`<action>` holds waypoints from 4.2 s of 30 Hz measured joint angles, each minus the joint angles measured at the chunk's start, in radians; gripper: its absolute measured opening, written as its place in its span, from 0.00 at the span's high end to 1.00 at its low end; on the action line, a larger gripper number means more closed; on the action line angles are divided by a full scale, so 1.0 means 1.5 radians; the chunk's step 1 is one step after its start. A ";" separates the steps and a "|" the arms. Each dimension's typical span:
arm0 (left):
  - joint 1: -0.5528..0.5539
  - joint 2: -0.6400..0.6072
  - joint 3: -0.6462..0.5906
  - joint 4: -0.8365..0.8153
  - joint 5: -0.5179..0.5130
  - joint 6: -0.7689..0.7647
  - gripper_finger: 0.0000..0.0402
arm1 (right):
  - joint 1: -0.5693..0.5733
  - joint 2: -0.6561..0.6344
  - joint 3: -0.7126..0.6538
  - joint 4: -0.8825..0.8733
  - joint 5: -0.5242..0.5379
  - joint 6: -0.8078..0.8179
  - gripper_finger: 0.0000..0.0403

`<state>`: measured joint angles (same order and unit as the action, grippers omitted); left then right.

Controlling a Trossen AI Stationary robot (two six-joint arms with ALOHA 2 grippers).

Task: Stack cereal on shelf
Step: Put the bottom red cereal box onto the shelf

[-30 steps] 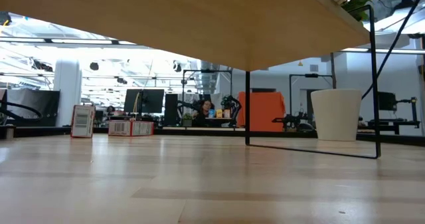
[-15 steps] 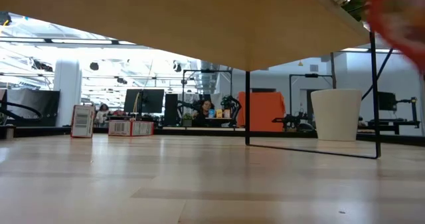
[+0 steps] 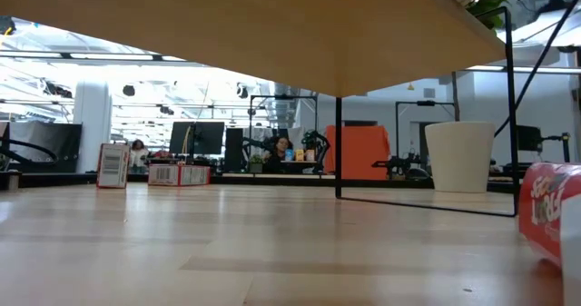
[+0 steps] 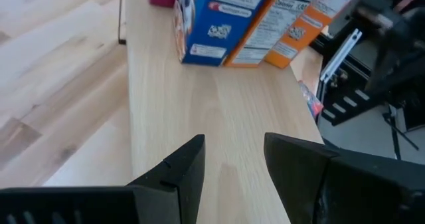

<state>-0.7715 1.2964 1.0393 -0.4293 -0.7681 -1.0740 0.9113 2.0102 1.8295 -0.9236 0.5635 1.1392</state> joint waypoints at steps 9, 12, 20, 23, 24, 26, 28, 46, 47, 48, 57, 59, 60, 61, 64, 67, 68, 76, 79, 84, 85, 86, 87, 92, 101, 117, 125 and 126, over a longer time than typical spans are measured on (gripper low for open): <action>0.000 0.000 0.000 -0.002 -0.035 0.019 0.59 | 0.034 0.025 -0.002 -0.073 -0.200 0.198 0.70; 0.001 0.000 0.000 -0.004 -0.035 0.020 0.57 | 0.031 0.027 -0.001 -0.109 -0.186 0.242 0.55; 0.004 -0.001 0.000 -0.021 -0.032 0.017 0.56 | 0.024 0.092 -0.005 -0.170 -0.203 0.261 0.38; 0.004 -0.001 0.000 -0.022 -0.027 0.015 0.56 | 0.023 0.106 -0.004 -0.160 -0.222 0.273 0.38; 0.004 -0.001 0.000 -0.022 -0.027 0.015 0.56 | 0.023 0.105 -0.005 -0.165 -0.218 0.275 0.38; 0.004 -0.001 0.000 -0.025 -0.027 0.017 0.56 | 0.024 0.104 -0.004 -0.179 -0.212 0.280 0.39; 0.005 -0.001 0.000 -0.026 -0.027 0.017 0.56 | 0.028 0.104 -0.004 -0.217 -0.218 0.304 0.40; 0.009 -0.001 0.000 -0.035 -0.027 0.016 0.56 | 0.063 0.125 -0.065 -0.183 -0.238 0.394 0.46; 0.009 -0.001 0.000 -0.034 -0.027 0.017 0.56 | 0.065 0.128 -0.066 -0.184 -0.238 0.395 0.46; 0.009 -0.001 0.000 -0.035 -0.028 0.017 0.56 | 0.066 0.129 -0.067 -0.185 -0.238 0.395 0.46; 0.009 -0.001 0.000 -0.035 -0.030 0.023 0.56 | 0.064 0.127 -0.070 -0.181 -0.232 0.410 0.46; 0.009 -0.001 0.000 -0.035 -0.033 0.023 0.56 | 0.064 0.127 -0.069 -0.180 -0.217 0.410 0.46; 0.009 -0.001 0.000 -0.035 -0.033 0.022 0.56 | 0.063 0.127 -0.069 -0.180 -0.214 0.409 0.46; 0.009 -0.001 0.000 -0.035 -0.033 0.022 0.56 | 0.061 0.127 -0.069 -0.180 -0.214 0.406 0.46; 0.009 -0.001 0.000 -0.035 -0.034 0.026 0.56 | 0.061 0.113 -0.070 -0.151 -0.176 0.360 0.46; 0.012 -0.001 0.000 -0.035 -0.037 0.026 0.56 | 0.069 0.087 -0.038 -0.114 -0.119 0.284 0.46; 0.014 -0.001 0.000 -0.035 -0.037 0.026 0.56 | 0.069 0.083 -0.023 -0.103 -0.114 0.256 0.46; 0.019 -0.001 0.000 -0.043 -0.044 0.022 0.56 | 0.023 0.106 0.056 0.139 -0.156 -0.158 0.46; 0.018 -0.001 0.000 -0.056 -0.033 0.021 0.56 | -0.010 0.114 0.055 0.130 -0.166 -0.187 0.45; 0.018 -0.001 0.000 -0.074 -0.027 0.022 0.56 | -0.046 0.113 0.055 0.082 -0.188 -0.189 0.38; 0.018 -0.001 0.000 -0.074 -0.027 0.022 0.56 | -0.048 0.113 0.055 0.076 -0.200 -0.189 0.35; 0.018 -0.001 0.000 -0.076 -0.027 0.022 0.56 | -0.048 0.115 0.055 0.081 -0.211 -0.189 0.33; 0.018 -0.001 0.000 -0.078 -0.025 0.021 0.56 | -0.049 0.120 0.055 0.090 -0.223 -0.190 0.30; 0.018 -0.001 0.000 -0.086 -0.014 0.021 0.56 | -0.040 0.133 0.056 0.105 -0.237 -0.220 0.14; 0.018 -0.001 0.000 -0.094 -0.015 0.022 0.56 | -0.048 0.157 0.055 0.043 -0.250 -0.290 0.04; 0.018 -0.001 0.000 -0.094 0.002 0.042 0.56 | -0.085 0.159 0.053 0.012 -0.322 -0.451 0.01; 0.018 -0.001 0.000 -0.094 0.002 0.046 0.56 | -0.095 0.159 0.053 0.009 -0.356 -0.473 0.01; 0.018 -0.001 0.000 -0.094 0.002 0.049 0.56 | -0.096 0.159 0.053 0.008 -0.356 -0.480 0.01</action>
<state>-0.7448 1.2957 1.0391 -0.5705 -0.7655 -1.0005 0.7670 2.2486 1.9083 -0.9118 0.0292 0.4194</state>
